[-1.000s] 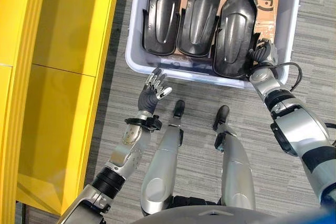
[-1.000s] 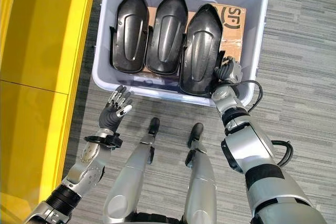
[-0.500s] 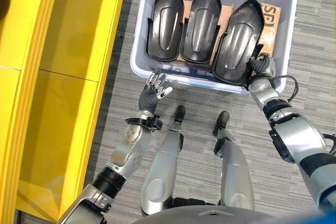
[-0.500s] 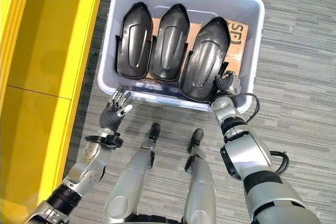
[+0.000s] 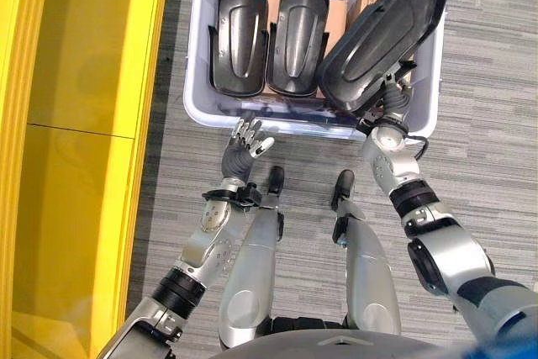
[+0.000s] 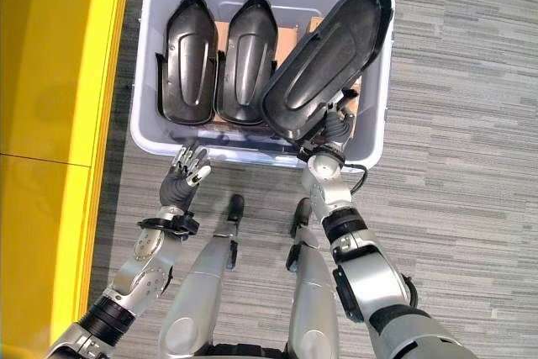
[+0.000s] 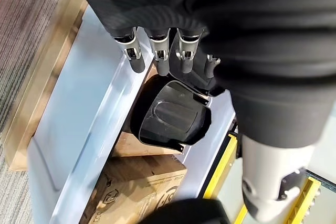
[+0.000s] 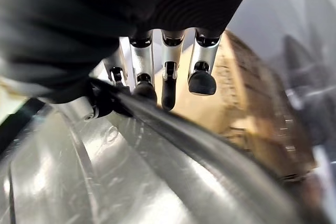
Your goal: Move parts from the plastic box to the shelf.
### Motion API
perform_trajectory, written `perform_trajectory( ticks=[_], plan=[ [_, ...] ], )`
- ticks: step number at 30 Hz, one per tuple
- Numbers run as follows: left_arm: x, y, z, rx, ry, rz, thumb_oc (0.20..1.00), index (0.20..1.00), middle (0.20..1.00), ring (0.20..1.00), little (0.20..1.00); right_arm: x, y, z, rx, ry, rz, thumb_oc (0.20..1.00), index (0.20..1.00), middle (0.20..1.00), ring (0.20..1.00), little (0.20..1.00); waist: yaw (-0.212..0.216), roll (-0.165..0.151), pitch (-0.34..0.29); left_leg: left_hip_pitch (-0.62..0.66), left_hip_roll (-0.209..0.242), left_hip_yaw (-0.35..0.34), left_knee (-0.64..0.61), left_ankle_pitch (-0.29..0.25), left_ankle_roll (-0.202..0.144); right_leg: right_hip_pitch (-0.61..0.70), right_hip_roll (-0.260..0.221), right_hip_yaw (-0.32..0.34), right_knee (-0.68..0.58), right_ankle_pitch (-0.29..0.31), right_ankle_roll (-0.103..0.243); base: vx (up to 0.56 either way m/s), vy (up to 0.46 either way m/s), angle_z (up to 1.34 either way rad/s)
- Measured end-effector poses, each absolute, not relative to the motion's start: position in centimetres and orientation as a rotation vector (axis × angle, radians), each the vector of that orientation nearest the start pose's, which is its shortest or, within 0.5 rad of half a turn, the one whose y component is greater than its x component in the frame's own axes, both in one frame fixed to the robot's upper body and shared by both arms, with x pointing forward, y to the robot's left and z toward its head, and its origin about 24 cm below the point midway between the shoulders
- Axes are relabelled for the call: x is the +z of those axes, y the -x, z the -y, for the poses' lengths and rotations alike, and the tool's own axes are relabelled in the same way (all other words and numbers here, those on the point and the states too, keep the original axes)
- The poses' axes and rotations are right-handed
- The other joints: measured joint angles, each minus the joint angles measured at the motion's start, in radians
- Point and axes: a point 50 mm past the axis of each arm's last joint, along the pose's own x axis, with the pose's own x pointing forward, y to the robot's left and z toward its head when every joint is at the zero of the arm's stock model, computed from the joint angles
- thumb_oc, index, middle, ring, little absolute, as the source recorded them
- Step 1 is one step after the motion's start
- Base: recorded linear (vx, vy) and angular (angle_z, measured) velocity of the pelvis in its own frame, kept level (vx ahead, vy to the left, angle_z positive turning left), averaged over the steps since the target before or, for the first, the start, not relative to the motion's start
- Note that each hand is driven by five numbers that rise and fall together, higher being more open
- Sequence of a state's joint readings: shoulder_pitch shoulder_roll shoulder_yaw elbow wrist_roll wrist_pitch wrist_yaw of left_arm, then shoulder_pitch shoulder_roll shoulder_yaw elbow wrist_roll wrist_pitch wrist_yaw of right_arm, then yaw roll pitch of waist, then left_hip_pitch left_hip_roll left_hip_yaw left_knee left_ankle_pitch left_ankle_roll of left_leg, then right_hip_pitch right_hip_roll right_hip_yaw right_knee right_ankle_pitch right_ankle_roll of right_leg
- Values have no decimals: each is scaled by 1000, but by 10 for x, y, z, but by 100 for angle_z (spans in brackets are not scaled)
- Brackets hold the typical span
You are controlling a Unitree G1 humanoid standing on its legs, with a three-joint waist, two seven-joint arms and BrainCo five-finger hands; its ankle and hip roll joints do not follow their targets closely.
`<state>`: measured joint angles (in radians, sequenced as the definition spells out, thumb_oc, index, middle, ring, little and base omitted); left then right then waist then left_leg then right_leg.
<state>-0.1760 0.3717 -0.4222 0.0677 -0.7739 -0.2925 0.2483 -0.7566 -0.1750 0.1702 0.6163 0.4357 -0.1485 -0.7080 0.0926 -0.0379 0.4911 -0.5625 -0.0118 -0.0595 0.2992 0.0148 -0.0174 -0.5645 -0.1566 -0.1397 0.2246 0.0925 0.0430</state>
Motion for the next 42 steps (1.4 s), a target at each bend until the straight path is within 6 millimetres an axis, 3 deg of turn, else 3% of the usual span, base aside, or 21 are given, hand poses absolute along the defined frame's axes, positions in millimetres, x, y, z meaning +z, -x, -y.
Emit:
perform_trajectory(
  ticks=[4,11,20,23,26,30,37,42],
  plan=[
    [68,-273,-148,-40,420,108,1000,1000,1000,1000,1000,142,-357,144,-460,-176,268,200,200,200,200,200,-3,-14,16,30,9,7,-3,-5,-1,25,9,10,-1,-4,-4,39,-29,-7],
    [61,-268,-151,-23,422,81,1000,1000,1000,1000,1000,132,-342,157,-462,-78,302,200,200,200,200,200,-23,-15,16,84,13,10,-20,-13,5,72,12,13,-8,-10,-6,17,-21,-2],
    [52,-260,-171,42,421,69,1000,1000,1000,1000,1000,108,-321,178,-374,93,271,200,200,200,200,200,-27,-34,1,203,17,7,-74,-11,-1,185,15,1,-43,-16,-2,18,-24,1],
    [43,-251,-179,60,415,37,1000,1000,1000,1000,1000,101,-319,172,-303,122,250,200,200,200,200,200,-25,-43,-45,249,17,6,-106,-7,-4,220,15,-4,-53,-19,-5,16,-37,2],
    [24,-229,-203,144,408,-30,1000,1000,1000,1000,1000,78,-301,181,-214,172,174,200,200,200,200,200,-30,-37,-112,354,26,-5,-164,-2,-9,314,17,-25,-67,-43,-1,47,-89,10],
    [10,-214,-205,135,408,-88,1000,1000,1000,1000,1000,74,-298,188,-144,196,142,200,200,200,200,200,-33,-19,-168,433,41,0,-215,4,-16,389,35,-31,-117,-43,1,63,-73,-3],
    [0,-207,-196,112,456,-134,1000,1000,1000,1000,1000,67,-294,191,-81,176,105,200,200,200,200,200,-28,12,-254,518,73,-4,-269,6,-21,467,68,-38,-154,-48,-8,77,-82,-2],
    [-4,-200,-198,143,479,-144,1000,1000,1000,1000,1000,68,-295,189,-47,178,103,200,200,200,200,200,8,38,-292,541,108,-33,-276,5,-35,505,106,-69,-158,-65,-34,17,-175,13]
  ],
)
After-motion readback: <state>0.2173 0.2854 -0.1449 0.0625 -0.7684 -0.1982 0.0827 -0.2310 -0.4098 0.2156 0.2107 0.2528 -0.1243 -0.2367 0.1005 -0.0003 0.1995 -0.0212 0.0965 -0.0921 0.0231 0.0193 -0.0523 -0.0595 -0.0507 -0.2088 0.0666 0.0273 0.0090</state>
